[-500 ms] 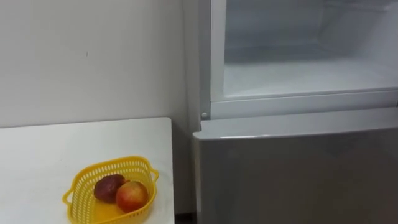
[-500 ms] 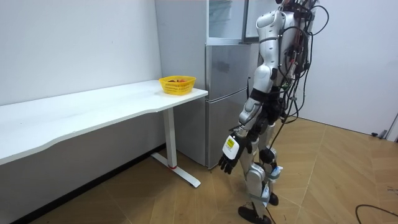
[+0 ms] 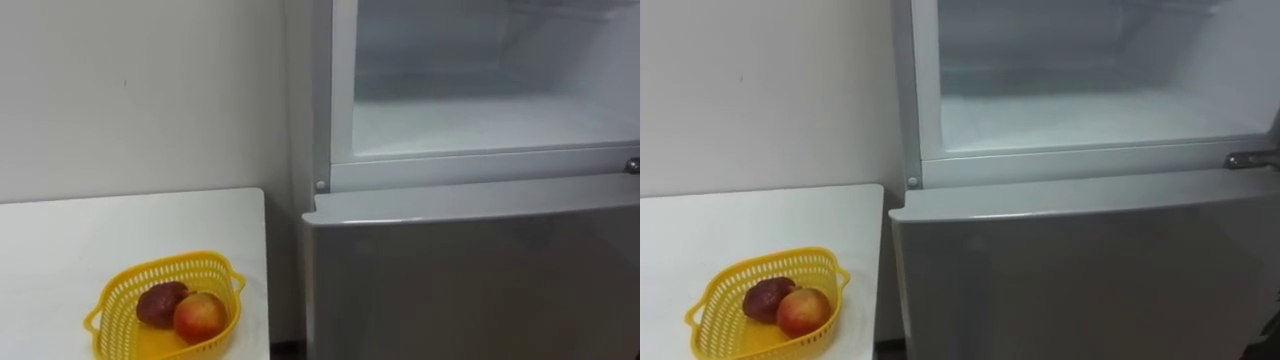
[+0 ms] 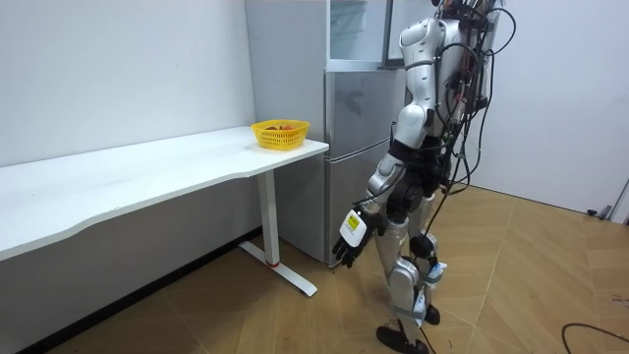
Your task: Retrieve from the upper fridge
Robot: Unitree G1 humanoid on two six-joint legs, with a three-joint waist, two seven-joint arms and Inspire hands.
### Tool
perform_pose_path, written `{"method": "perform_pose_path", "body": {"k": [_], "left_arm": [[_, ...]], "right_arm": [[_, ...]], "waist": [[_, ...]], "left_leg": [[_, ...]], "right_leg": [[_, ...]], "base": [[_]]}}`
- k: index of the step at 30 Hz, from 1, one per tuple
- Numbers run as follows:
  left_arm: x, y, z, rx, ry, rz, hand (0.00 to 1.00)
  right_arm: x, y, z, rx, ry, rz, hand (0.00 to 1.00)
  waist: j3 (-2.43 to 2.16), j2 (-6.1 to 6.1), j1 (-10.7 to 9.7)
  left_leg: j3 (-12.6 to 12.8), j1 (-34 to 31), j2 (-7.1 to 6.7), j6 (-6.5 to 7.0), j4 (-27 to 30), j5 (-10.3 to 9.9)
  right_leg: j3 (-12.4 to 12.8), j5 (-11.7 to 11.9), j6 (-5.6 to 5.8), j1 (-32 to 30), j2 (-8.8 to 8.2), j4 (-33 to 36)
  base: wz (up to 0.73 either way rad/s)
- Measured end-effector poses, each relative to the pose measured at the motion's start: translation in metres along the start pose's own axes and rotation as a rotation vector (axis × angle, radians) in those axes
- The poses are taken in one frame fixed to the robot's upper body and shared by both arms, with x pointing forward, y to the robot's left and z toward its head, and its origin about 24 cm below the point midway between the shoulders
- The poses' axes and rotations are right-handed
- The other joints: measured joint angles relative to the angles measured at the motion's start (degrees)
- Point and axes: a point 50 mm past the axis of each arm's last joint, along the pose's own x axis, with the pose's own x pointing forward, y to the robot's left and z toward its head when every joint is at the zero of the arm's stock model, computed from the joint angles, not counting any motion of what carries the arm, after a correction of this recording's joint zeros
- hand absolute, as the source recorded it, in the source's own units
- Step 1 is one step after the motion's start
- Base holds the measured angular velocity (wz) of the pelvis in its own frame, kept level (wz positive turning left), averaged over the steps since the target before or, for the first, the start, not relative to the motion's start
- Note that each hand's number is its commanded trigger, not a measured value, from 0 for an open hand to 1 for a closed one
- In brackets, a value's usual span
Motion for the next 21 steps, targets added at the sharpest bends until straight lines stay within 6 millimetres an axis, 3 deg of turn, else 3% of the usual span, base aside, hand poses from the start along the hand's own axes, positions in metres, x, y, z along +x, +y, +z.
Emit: {"method": "perform_pose_path", "body": {"k": [6,21], "left_arm": [[-0.002,0.003,-0.008,-0.03,0.021,0.015,0.0],[-0.003,0.007,-0.012,-0.061,0.029,0.028,0.0]], "right_arm": [[0.004,0.005,0.014,0.042,-0.054,0.058,0.0],[0.005,0.024,0.018,0.093,-0.072,0.176,0.0]], "waist": [[-0.02,-0.12,-1.13],[0.01,0.29,-1.47]], "left_leg": [[0.02,-0.25,-0.02,0.0,0.01,0.0],[0.21,0.12,0.02,0.0,0.01,0.0]], "right_leg": [[-0.14,0.0,0.0,-0.04,-0.04,-0.18],[0.6,0.0,-0.01,-0.01,0.0,0.12]], "base": [[0.0],[0.0]]}}
